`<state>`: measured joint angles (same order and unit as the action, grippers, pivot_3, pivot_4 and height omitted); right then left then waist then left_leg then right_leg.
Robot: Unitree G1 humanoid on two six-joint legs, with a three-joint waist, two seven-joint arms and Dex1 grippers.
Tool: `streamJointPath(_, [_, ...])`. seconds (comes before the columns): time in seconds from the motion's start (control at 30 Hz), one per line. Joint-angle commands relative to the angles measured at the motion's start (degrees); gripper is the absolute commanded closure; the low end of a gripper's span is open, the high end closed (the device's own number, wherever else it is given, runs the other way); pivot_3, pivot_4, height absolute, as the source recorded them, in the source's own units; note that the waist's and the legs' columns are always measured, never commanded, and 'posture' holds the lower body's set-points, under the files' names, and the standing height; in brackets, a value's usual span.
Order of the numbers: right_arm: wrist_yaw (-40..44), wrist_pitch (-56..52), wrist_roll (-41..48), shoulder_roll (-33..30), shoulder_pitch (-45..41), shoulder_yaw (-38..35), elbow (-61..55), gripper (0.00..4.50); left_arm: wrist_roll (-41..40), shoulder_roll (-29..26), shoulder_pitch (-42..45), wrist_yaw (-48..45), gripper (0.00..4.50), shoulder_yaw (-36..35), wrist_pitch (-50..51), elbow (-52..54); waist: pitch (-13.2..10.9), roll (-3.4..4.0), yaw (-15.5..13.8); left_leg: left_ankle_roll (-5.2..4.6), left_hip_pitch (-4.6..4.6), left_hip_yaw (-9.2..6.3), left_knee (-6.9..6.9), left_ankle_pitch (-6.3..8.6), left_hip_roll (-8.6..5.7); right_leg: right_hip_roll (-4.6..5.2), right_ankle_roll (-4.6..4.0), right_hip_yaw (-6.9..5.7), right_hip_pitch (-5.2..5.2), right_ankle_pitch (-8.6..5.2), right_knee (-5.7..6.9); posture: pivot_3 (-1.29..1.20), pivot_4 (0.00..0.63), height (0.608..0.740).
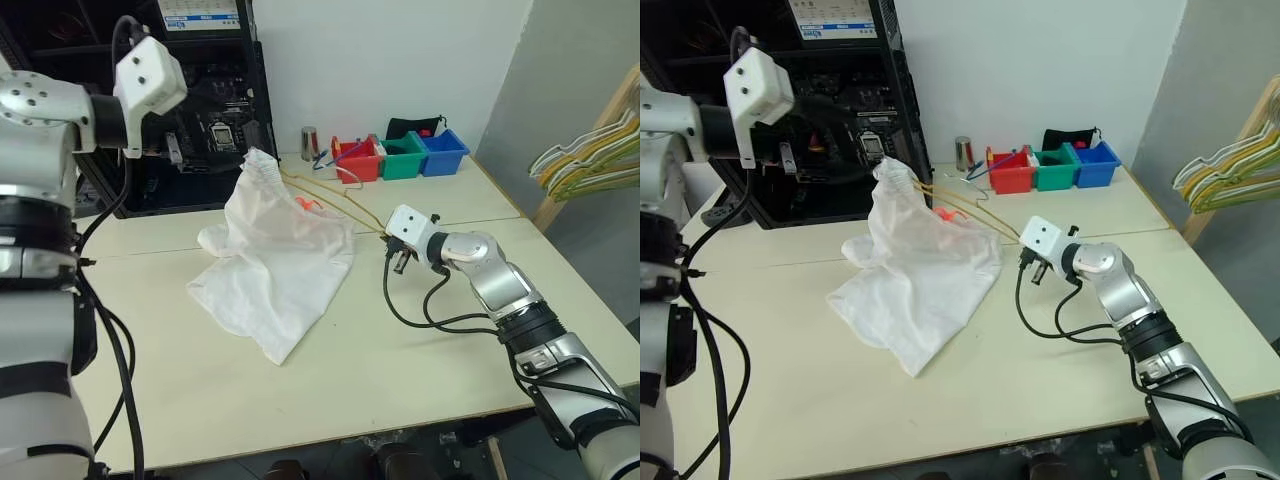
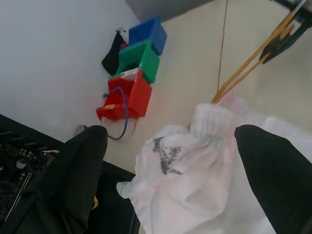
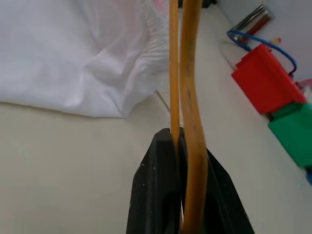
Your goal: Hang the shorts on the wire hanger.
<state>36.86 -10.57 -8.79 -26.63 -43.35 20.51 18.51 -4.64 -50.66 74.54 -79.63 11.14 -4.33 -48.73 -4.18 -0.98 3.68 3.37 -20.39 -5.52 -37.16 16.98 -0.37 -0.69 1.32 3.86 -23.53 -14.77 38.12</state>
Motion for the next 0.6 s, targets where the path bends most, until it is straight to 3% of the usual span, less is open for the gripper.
streamJointPath(0.03, [-2.4, 5.2, -3.3, -0.6, -1.0, -0.4, -0.5, 4.50, 4.7, 2.4, 3.4, 0.2, 0.02, 1.4, -8.6, -6.7, 0.0, 0.00, 0.3, 0.00, 0.00, -0.01, -0.01, 0.00, 0.01, 0.00, 0.00, -0.01, 0.00, 0.00, 0.01, -0.03, 0.000, 0.740])
streamJointPath(0.3, [-3.0, 6.0, -6.7, 0.5, -1.5, -0.4, -2.5, 4.50, 11.8, 7.5, 5.8, -1.4, 0.02, 4.6, -16.8, -15.0, 0.0, -0.01, 1.7, -0.04, -0.41, -0.08, -0.83, 0.02, -0.01, 0.02, 0.03, -0.08, -0.15, -0.02, 0.46, -0.07, 0.000, 0.740])
streamJointPath(0.6, [-2.3, 5.7, -9.5, 0.5, -1.7, -0.3, -6.2, 4.50, 19.2, 8.7, 5.1, 1.6, 0.02, 7.7, -23.4, -17.6, 0.0, -0.02, 3.7, -0.07, -0.29, -0.12, -0.85, 0.01, -0.04, 0.05, 0.06, -0.09, -0.24, -0.02, 0.97, -0.09, 0.000, 0.740])
